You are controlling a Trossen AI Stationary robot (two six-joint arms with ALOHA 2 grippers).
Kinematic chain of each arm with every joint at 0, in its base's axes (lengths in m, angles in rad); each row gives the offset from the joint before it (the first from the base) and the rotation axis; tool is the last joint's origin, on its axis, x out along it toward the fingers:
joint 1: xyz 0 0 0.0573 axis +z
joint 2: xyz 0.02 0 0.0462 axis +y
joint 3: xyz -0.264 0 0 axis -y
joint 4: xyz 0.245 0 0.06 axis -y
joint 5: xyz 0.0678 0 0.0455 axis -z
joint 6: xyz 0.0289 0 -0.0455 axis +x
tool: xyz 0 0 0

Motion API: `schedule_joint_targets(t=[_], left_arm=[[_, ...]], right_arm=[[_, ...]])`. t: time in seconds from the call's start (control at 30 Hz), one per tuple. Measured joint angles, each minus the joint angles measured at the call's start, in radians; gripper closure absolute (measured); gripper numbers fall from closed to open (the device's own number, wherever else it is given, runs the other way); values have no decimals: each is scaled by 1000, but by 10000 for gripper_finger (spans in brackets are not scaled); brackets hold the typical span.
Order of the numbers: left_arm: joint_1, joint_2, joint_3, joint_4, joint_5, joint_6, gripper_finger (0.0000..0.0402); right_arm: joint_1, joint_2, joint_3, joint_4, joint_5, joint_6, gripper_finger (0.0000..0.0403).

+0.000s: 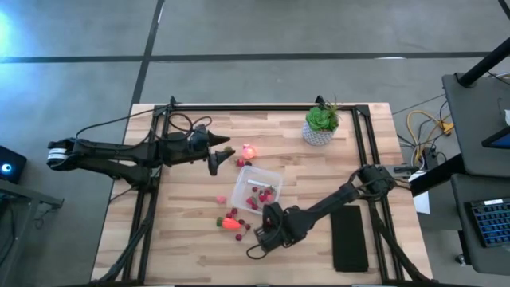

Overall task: Pick and placing Produce into tupperware
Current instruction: Put the red strawberry into the transparent container

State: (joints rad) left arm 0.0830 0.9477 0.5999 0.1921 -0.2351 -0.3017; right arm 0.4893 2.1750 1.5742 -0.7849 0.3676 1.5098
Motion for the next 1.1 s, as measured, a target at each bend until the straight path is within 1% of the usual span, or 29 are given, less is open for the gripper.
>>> schedule_joint_targets(t=[0.1, 0.2, 0.33, 0.43, 0.53, 0.63, 0.7, 0.77, 0.9, 1.03, 1.1], left_arm=[[0, 0, 0, 0, 0, -4, 139], [0, 0, 0, 0, 1, -6, 139], [0, 4, -4, 0, 1, 20, 139], [0, 16, -17, -4, 1, 86, 139], [0, 33, -33, -53, 2, 101, 139], [-2, 55, -44, -160, 25, 98, 139], [-2, 62, -44, -244, 60, 97, 139], [-4, 66, -44, -311, 86, 96, 139], [-7, 46, -45, -411, 101, 96, 139], [-7, -4, -45, -452, 100, 98, 139], [-7, -35, -45, -454, 100, 98, 139]], right_arm=[[13, 0, 0, 2, -2, -17, 261], [21, -1, 4, 3, -22, -26, 268], [32, -33, 12, -2, -20, 11, 254], [37, -92, 30, -29, 30, 56, 245], [37, -164, 40, -83, 74, 61, 249], [18, -241, 41, -90, 129, 30, 259], [-19, -278, 43, -94, 120, -23, 262], [-70, -287, 44, -95, 86, -97, 262], [-163, -262, 42, -80, 30, -220, 240], [-212, -242, 43, -56, -50, -252, 197], [-219, -235, 42, -56, -68, -253, 175]])
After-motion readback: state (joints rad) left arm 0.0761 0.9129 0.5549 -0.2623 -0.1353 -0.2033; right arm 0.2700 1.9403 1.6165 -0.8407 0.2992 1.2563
